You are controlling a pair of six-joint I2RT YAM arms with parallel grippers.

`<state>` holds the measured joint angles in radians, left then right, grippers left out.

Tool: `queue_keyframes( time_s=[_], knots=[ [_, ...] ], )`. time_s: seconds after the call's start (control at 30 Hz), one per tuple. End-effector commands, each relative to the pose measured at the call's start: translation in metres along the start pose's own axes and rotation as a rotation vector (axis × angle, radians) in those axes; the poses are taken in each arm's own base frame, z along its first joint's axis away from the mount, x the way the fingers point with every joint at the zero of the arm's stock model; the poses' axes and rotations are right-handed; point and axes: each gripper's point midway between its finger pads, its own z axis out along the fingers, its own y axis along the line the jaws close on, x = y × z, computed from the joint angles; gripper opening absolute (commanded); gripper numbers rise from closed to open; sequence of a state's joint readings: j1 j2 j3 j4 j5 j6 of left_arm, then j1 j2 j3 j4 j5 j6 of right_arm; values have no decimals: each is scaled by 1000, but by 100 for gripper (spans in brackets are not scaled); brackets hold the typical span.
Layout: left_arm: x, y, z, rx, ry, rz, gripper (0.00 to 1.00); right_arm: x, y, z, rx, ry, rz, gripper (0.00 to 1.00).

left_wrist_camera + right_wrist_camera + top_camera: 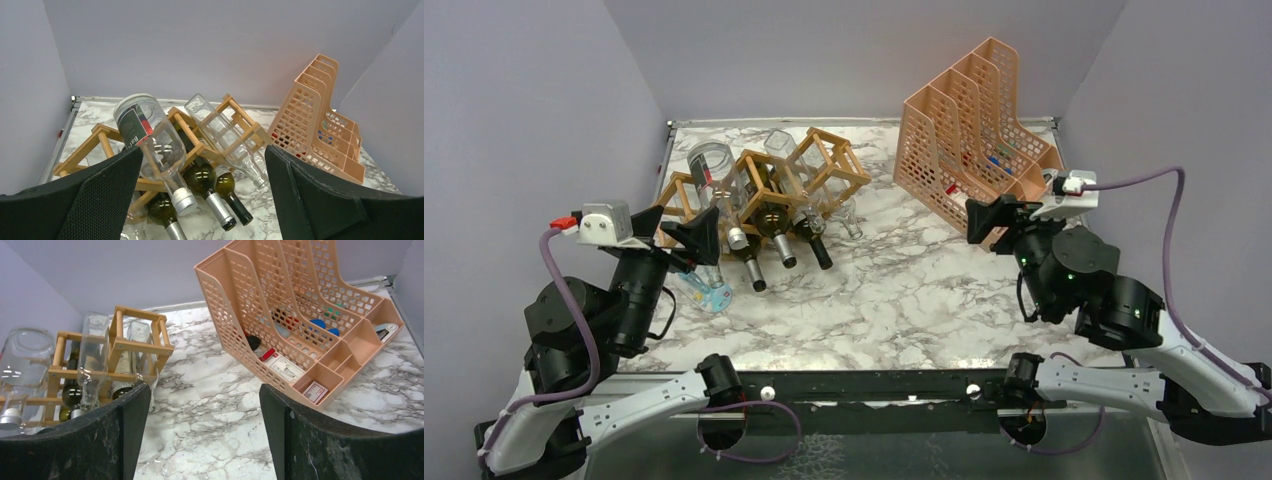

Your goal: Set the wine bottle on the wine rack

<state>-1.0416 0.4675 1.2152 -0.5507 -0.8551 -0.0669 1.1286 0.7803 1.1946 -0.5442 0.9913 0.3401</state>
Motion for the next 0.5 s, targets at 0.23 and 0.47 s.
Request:
queue_keyframes(
  time_s=[0.23,0.47],
  knots=[
    [-25,14,-16,27,-54,-12,99,-17,-18,-9,33,-27,-16,82],
    [-25,13,-15,27,-52,-3,99,-20,-17,-11,18,-30,-2,82]
  ],
)
